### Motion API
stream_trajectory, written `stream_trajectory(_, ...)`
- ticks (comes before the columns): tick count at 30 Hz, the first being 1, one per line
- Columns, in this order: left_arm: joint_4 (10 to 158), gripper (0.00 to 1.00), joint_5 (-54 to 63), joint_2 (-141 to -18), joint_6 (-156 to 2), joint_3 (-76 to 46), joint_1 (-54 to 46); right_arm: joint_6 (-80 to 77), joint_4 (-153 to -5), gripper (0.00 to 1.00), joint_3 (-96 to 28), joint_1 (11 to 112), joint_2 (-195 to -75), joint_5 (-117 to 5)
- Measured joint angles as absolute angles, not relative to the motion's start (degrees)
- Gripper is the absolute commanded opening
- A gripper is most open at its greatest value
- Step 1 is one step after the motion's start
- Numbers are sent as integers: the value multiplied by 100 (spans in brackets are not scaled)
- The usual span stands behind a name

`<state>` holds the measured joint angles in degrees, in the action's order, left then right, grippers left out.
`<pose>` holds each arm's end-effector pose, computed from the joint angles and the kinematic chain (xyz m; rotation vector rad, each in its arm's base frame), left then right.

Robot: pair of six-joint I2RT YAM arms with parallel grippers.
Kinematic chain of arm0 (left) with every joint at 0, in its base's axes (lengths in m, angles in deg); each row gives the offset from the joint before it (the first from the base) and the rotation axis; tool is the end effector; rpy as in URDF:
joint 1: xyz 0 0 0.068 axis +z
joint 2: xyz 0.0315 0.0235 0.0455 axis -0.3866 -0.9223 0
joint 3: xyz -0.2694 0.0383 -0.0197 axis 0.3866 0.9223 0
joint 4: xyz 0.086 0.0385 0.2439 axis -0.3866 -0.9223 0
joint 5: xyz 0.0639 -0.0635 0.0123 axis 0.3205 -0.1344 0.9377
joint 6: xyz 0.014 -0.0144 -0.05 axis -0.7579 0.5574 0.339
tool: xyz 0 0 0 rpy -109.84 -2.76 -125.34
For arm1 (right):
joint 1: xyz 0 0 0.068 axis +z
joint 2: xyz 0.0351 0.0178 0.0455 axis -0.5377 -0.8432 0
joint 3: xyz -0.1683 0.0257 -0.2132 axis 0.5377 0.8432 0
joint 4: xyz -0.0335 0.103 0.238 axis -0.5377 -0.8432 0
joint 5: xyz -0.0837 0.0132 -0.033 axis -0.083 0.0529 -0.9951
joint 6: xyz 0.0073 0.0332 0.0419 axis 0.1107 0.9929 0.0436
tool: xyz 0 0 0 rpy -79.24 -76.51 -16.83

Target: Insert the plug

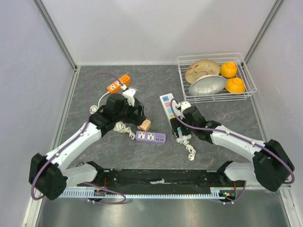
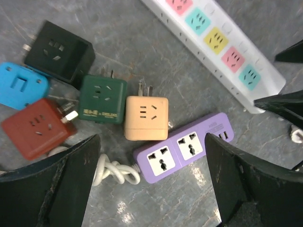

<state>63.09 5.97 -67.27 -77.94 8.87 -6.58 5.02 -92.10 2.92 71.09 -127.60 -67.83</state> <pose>0.2103 -0.1231 0.2845 0.4319 2.1536 -0.5235 0.2004 0.1565 0.1941 -0.5022 2.3846 0.3270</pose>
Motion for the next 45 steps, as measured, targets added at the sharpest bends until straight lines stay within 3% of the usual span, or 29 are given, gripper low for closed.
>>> stream_trajectory(9, 5540, 96, 1648, -8578, -7547, 9, -1416, 567, -8799, 98, 616, 7109, -11709, -6853)
stream_trajectory(18, 5341, 88, 1934, -9599, -7346, -446, -1574, 580, -8594, 98, 863, 7109, -11444, -7115)
stream_trajectory(45, 5313, 82, 2378, -9844, -6999, -234, -2127, 574, -8480, 98, 950, 7109, -11427, -7163)
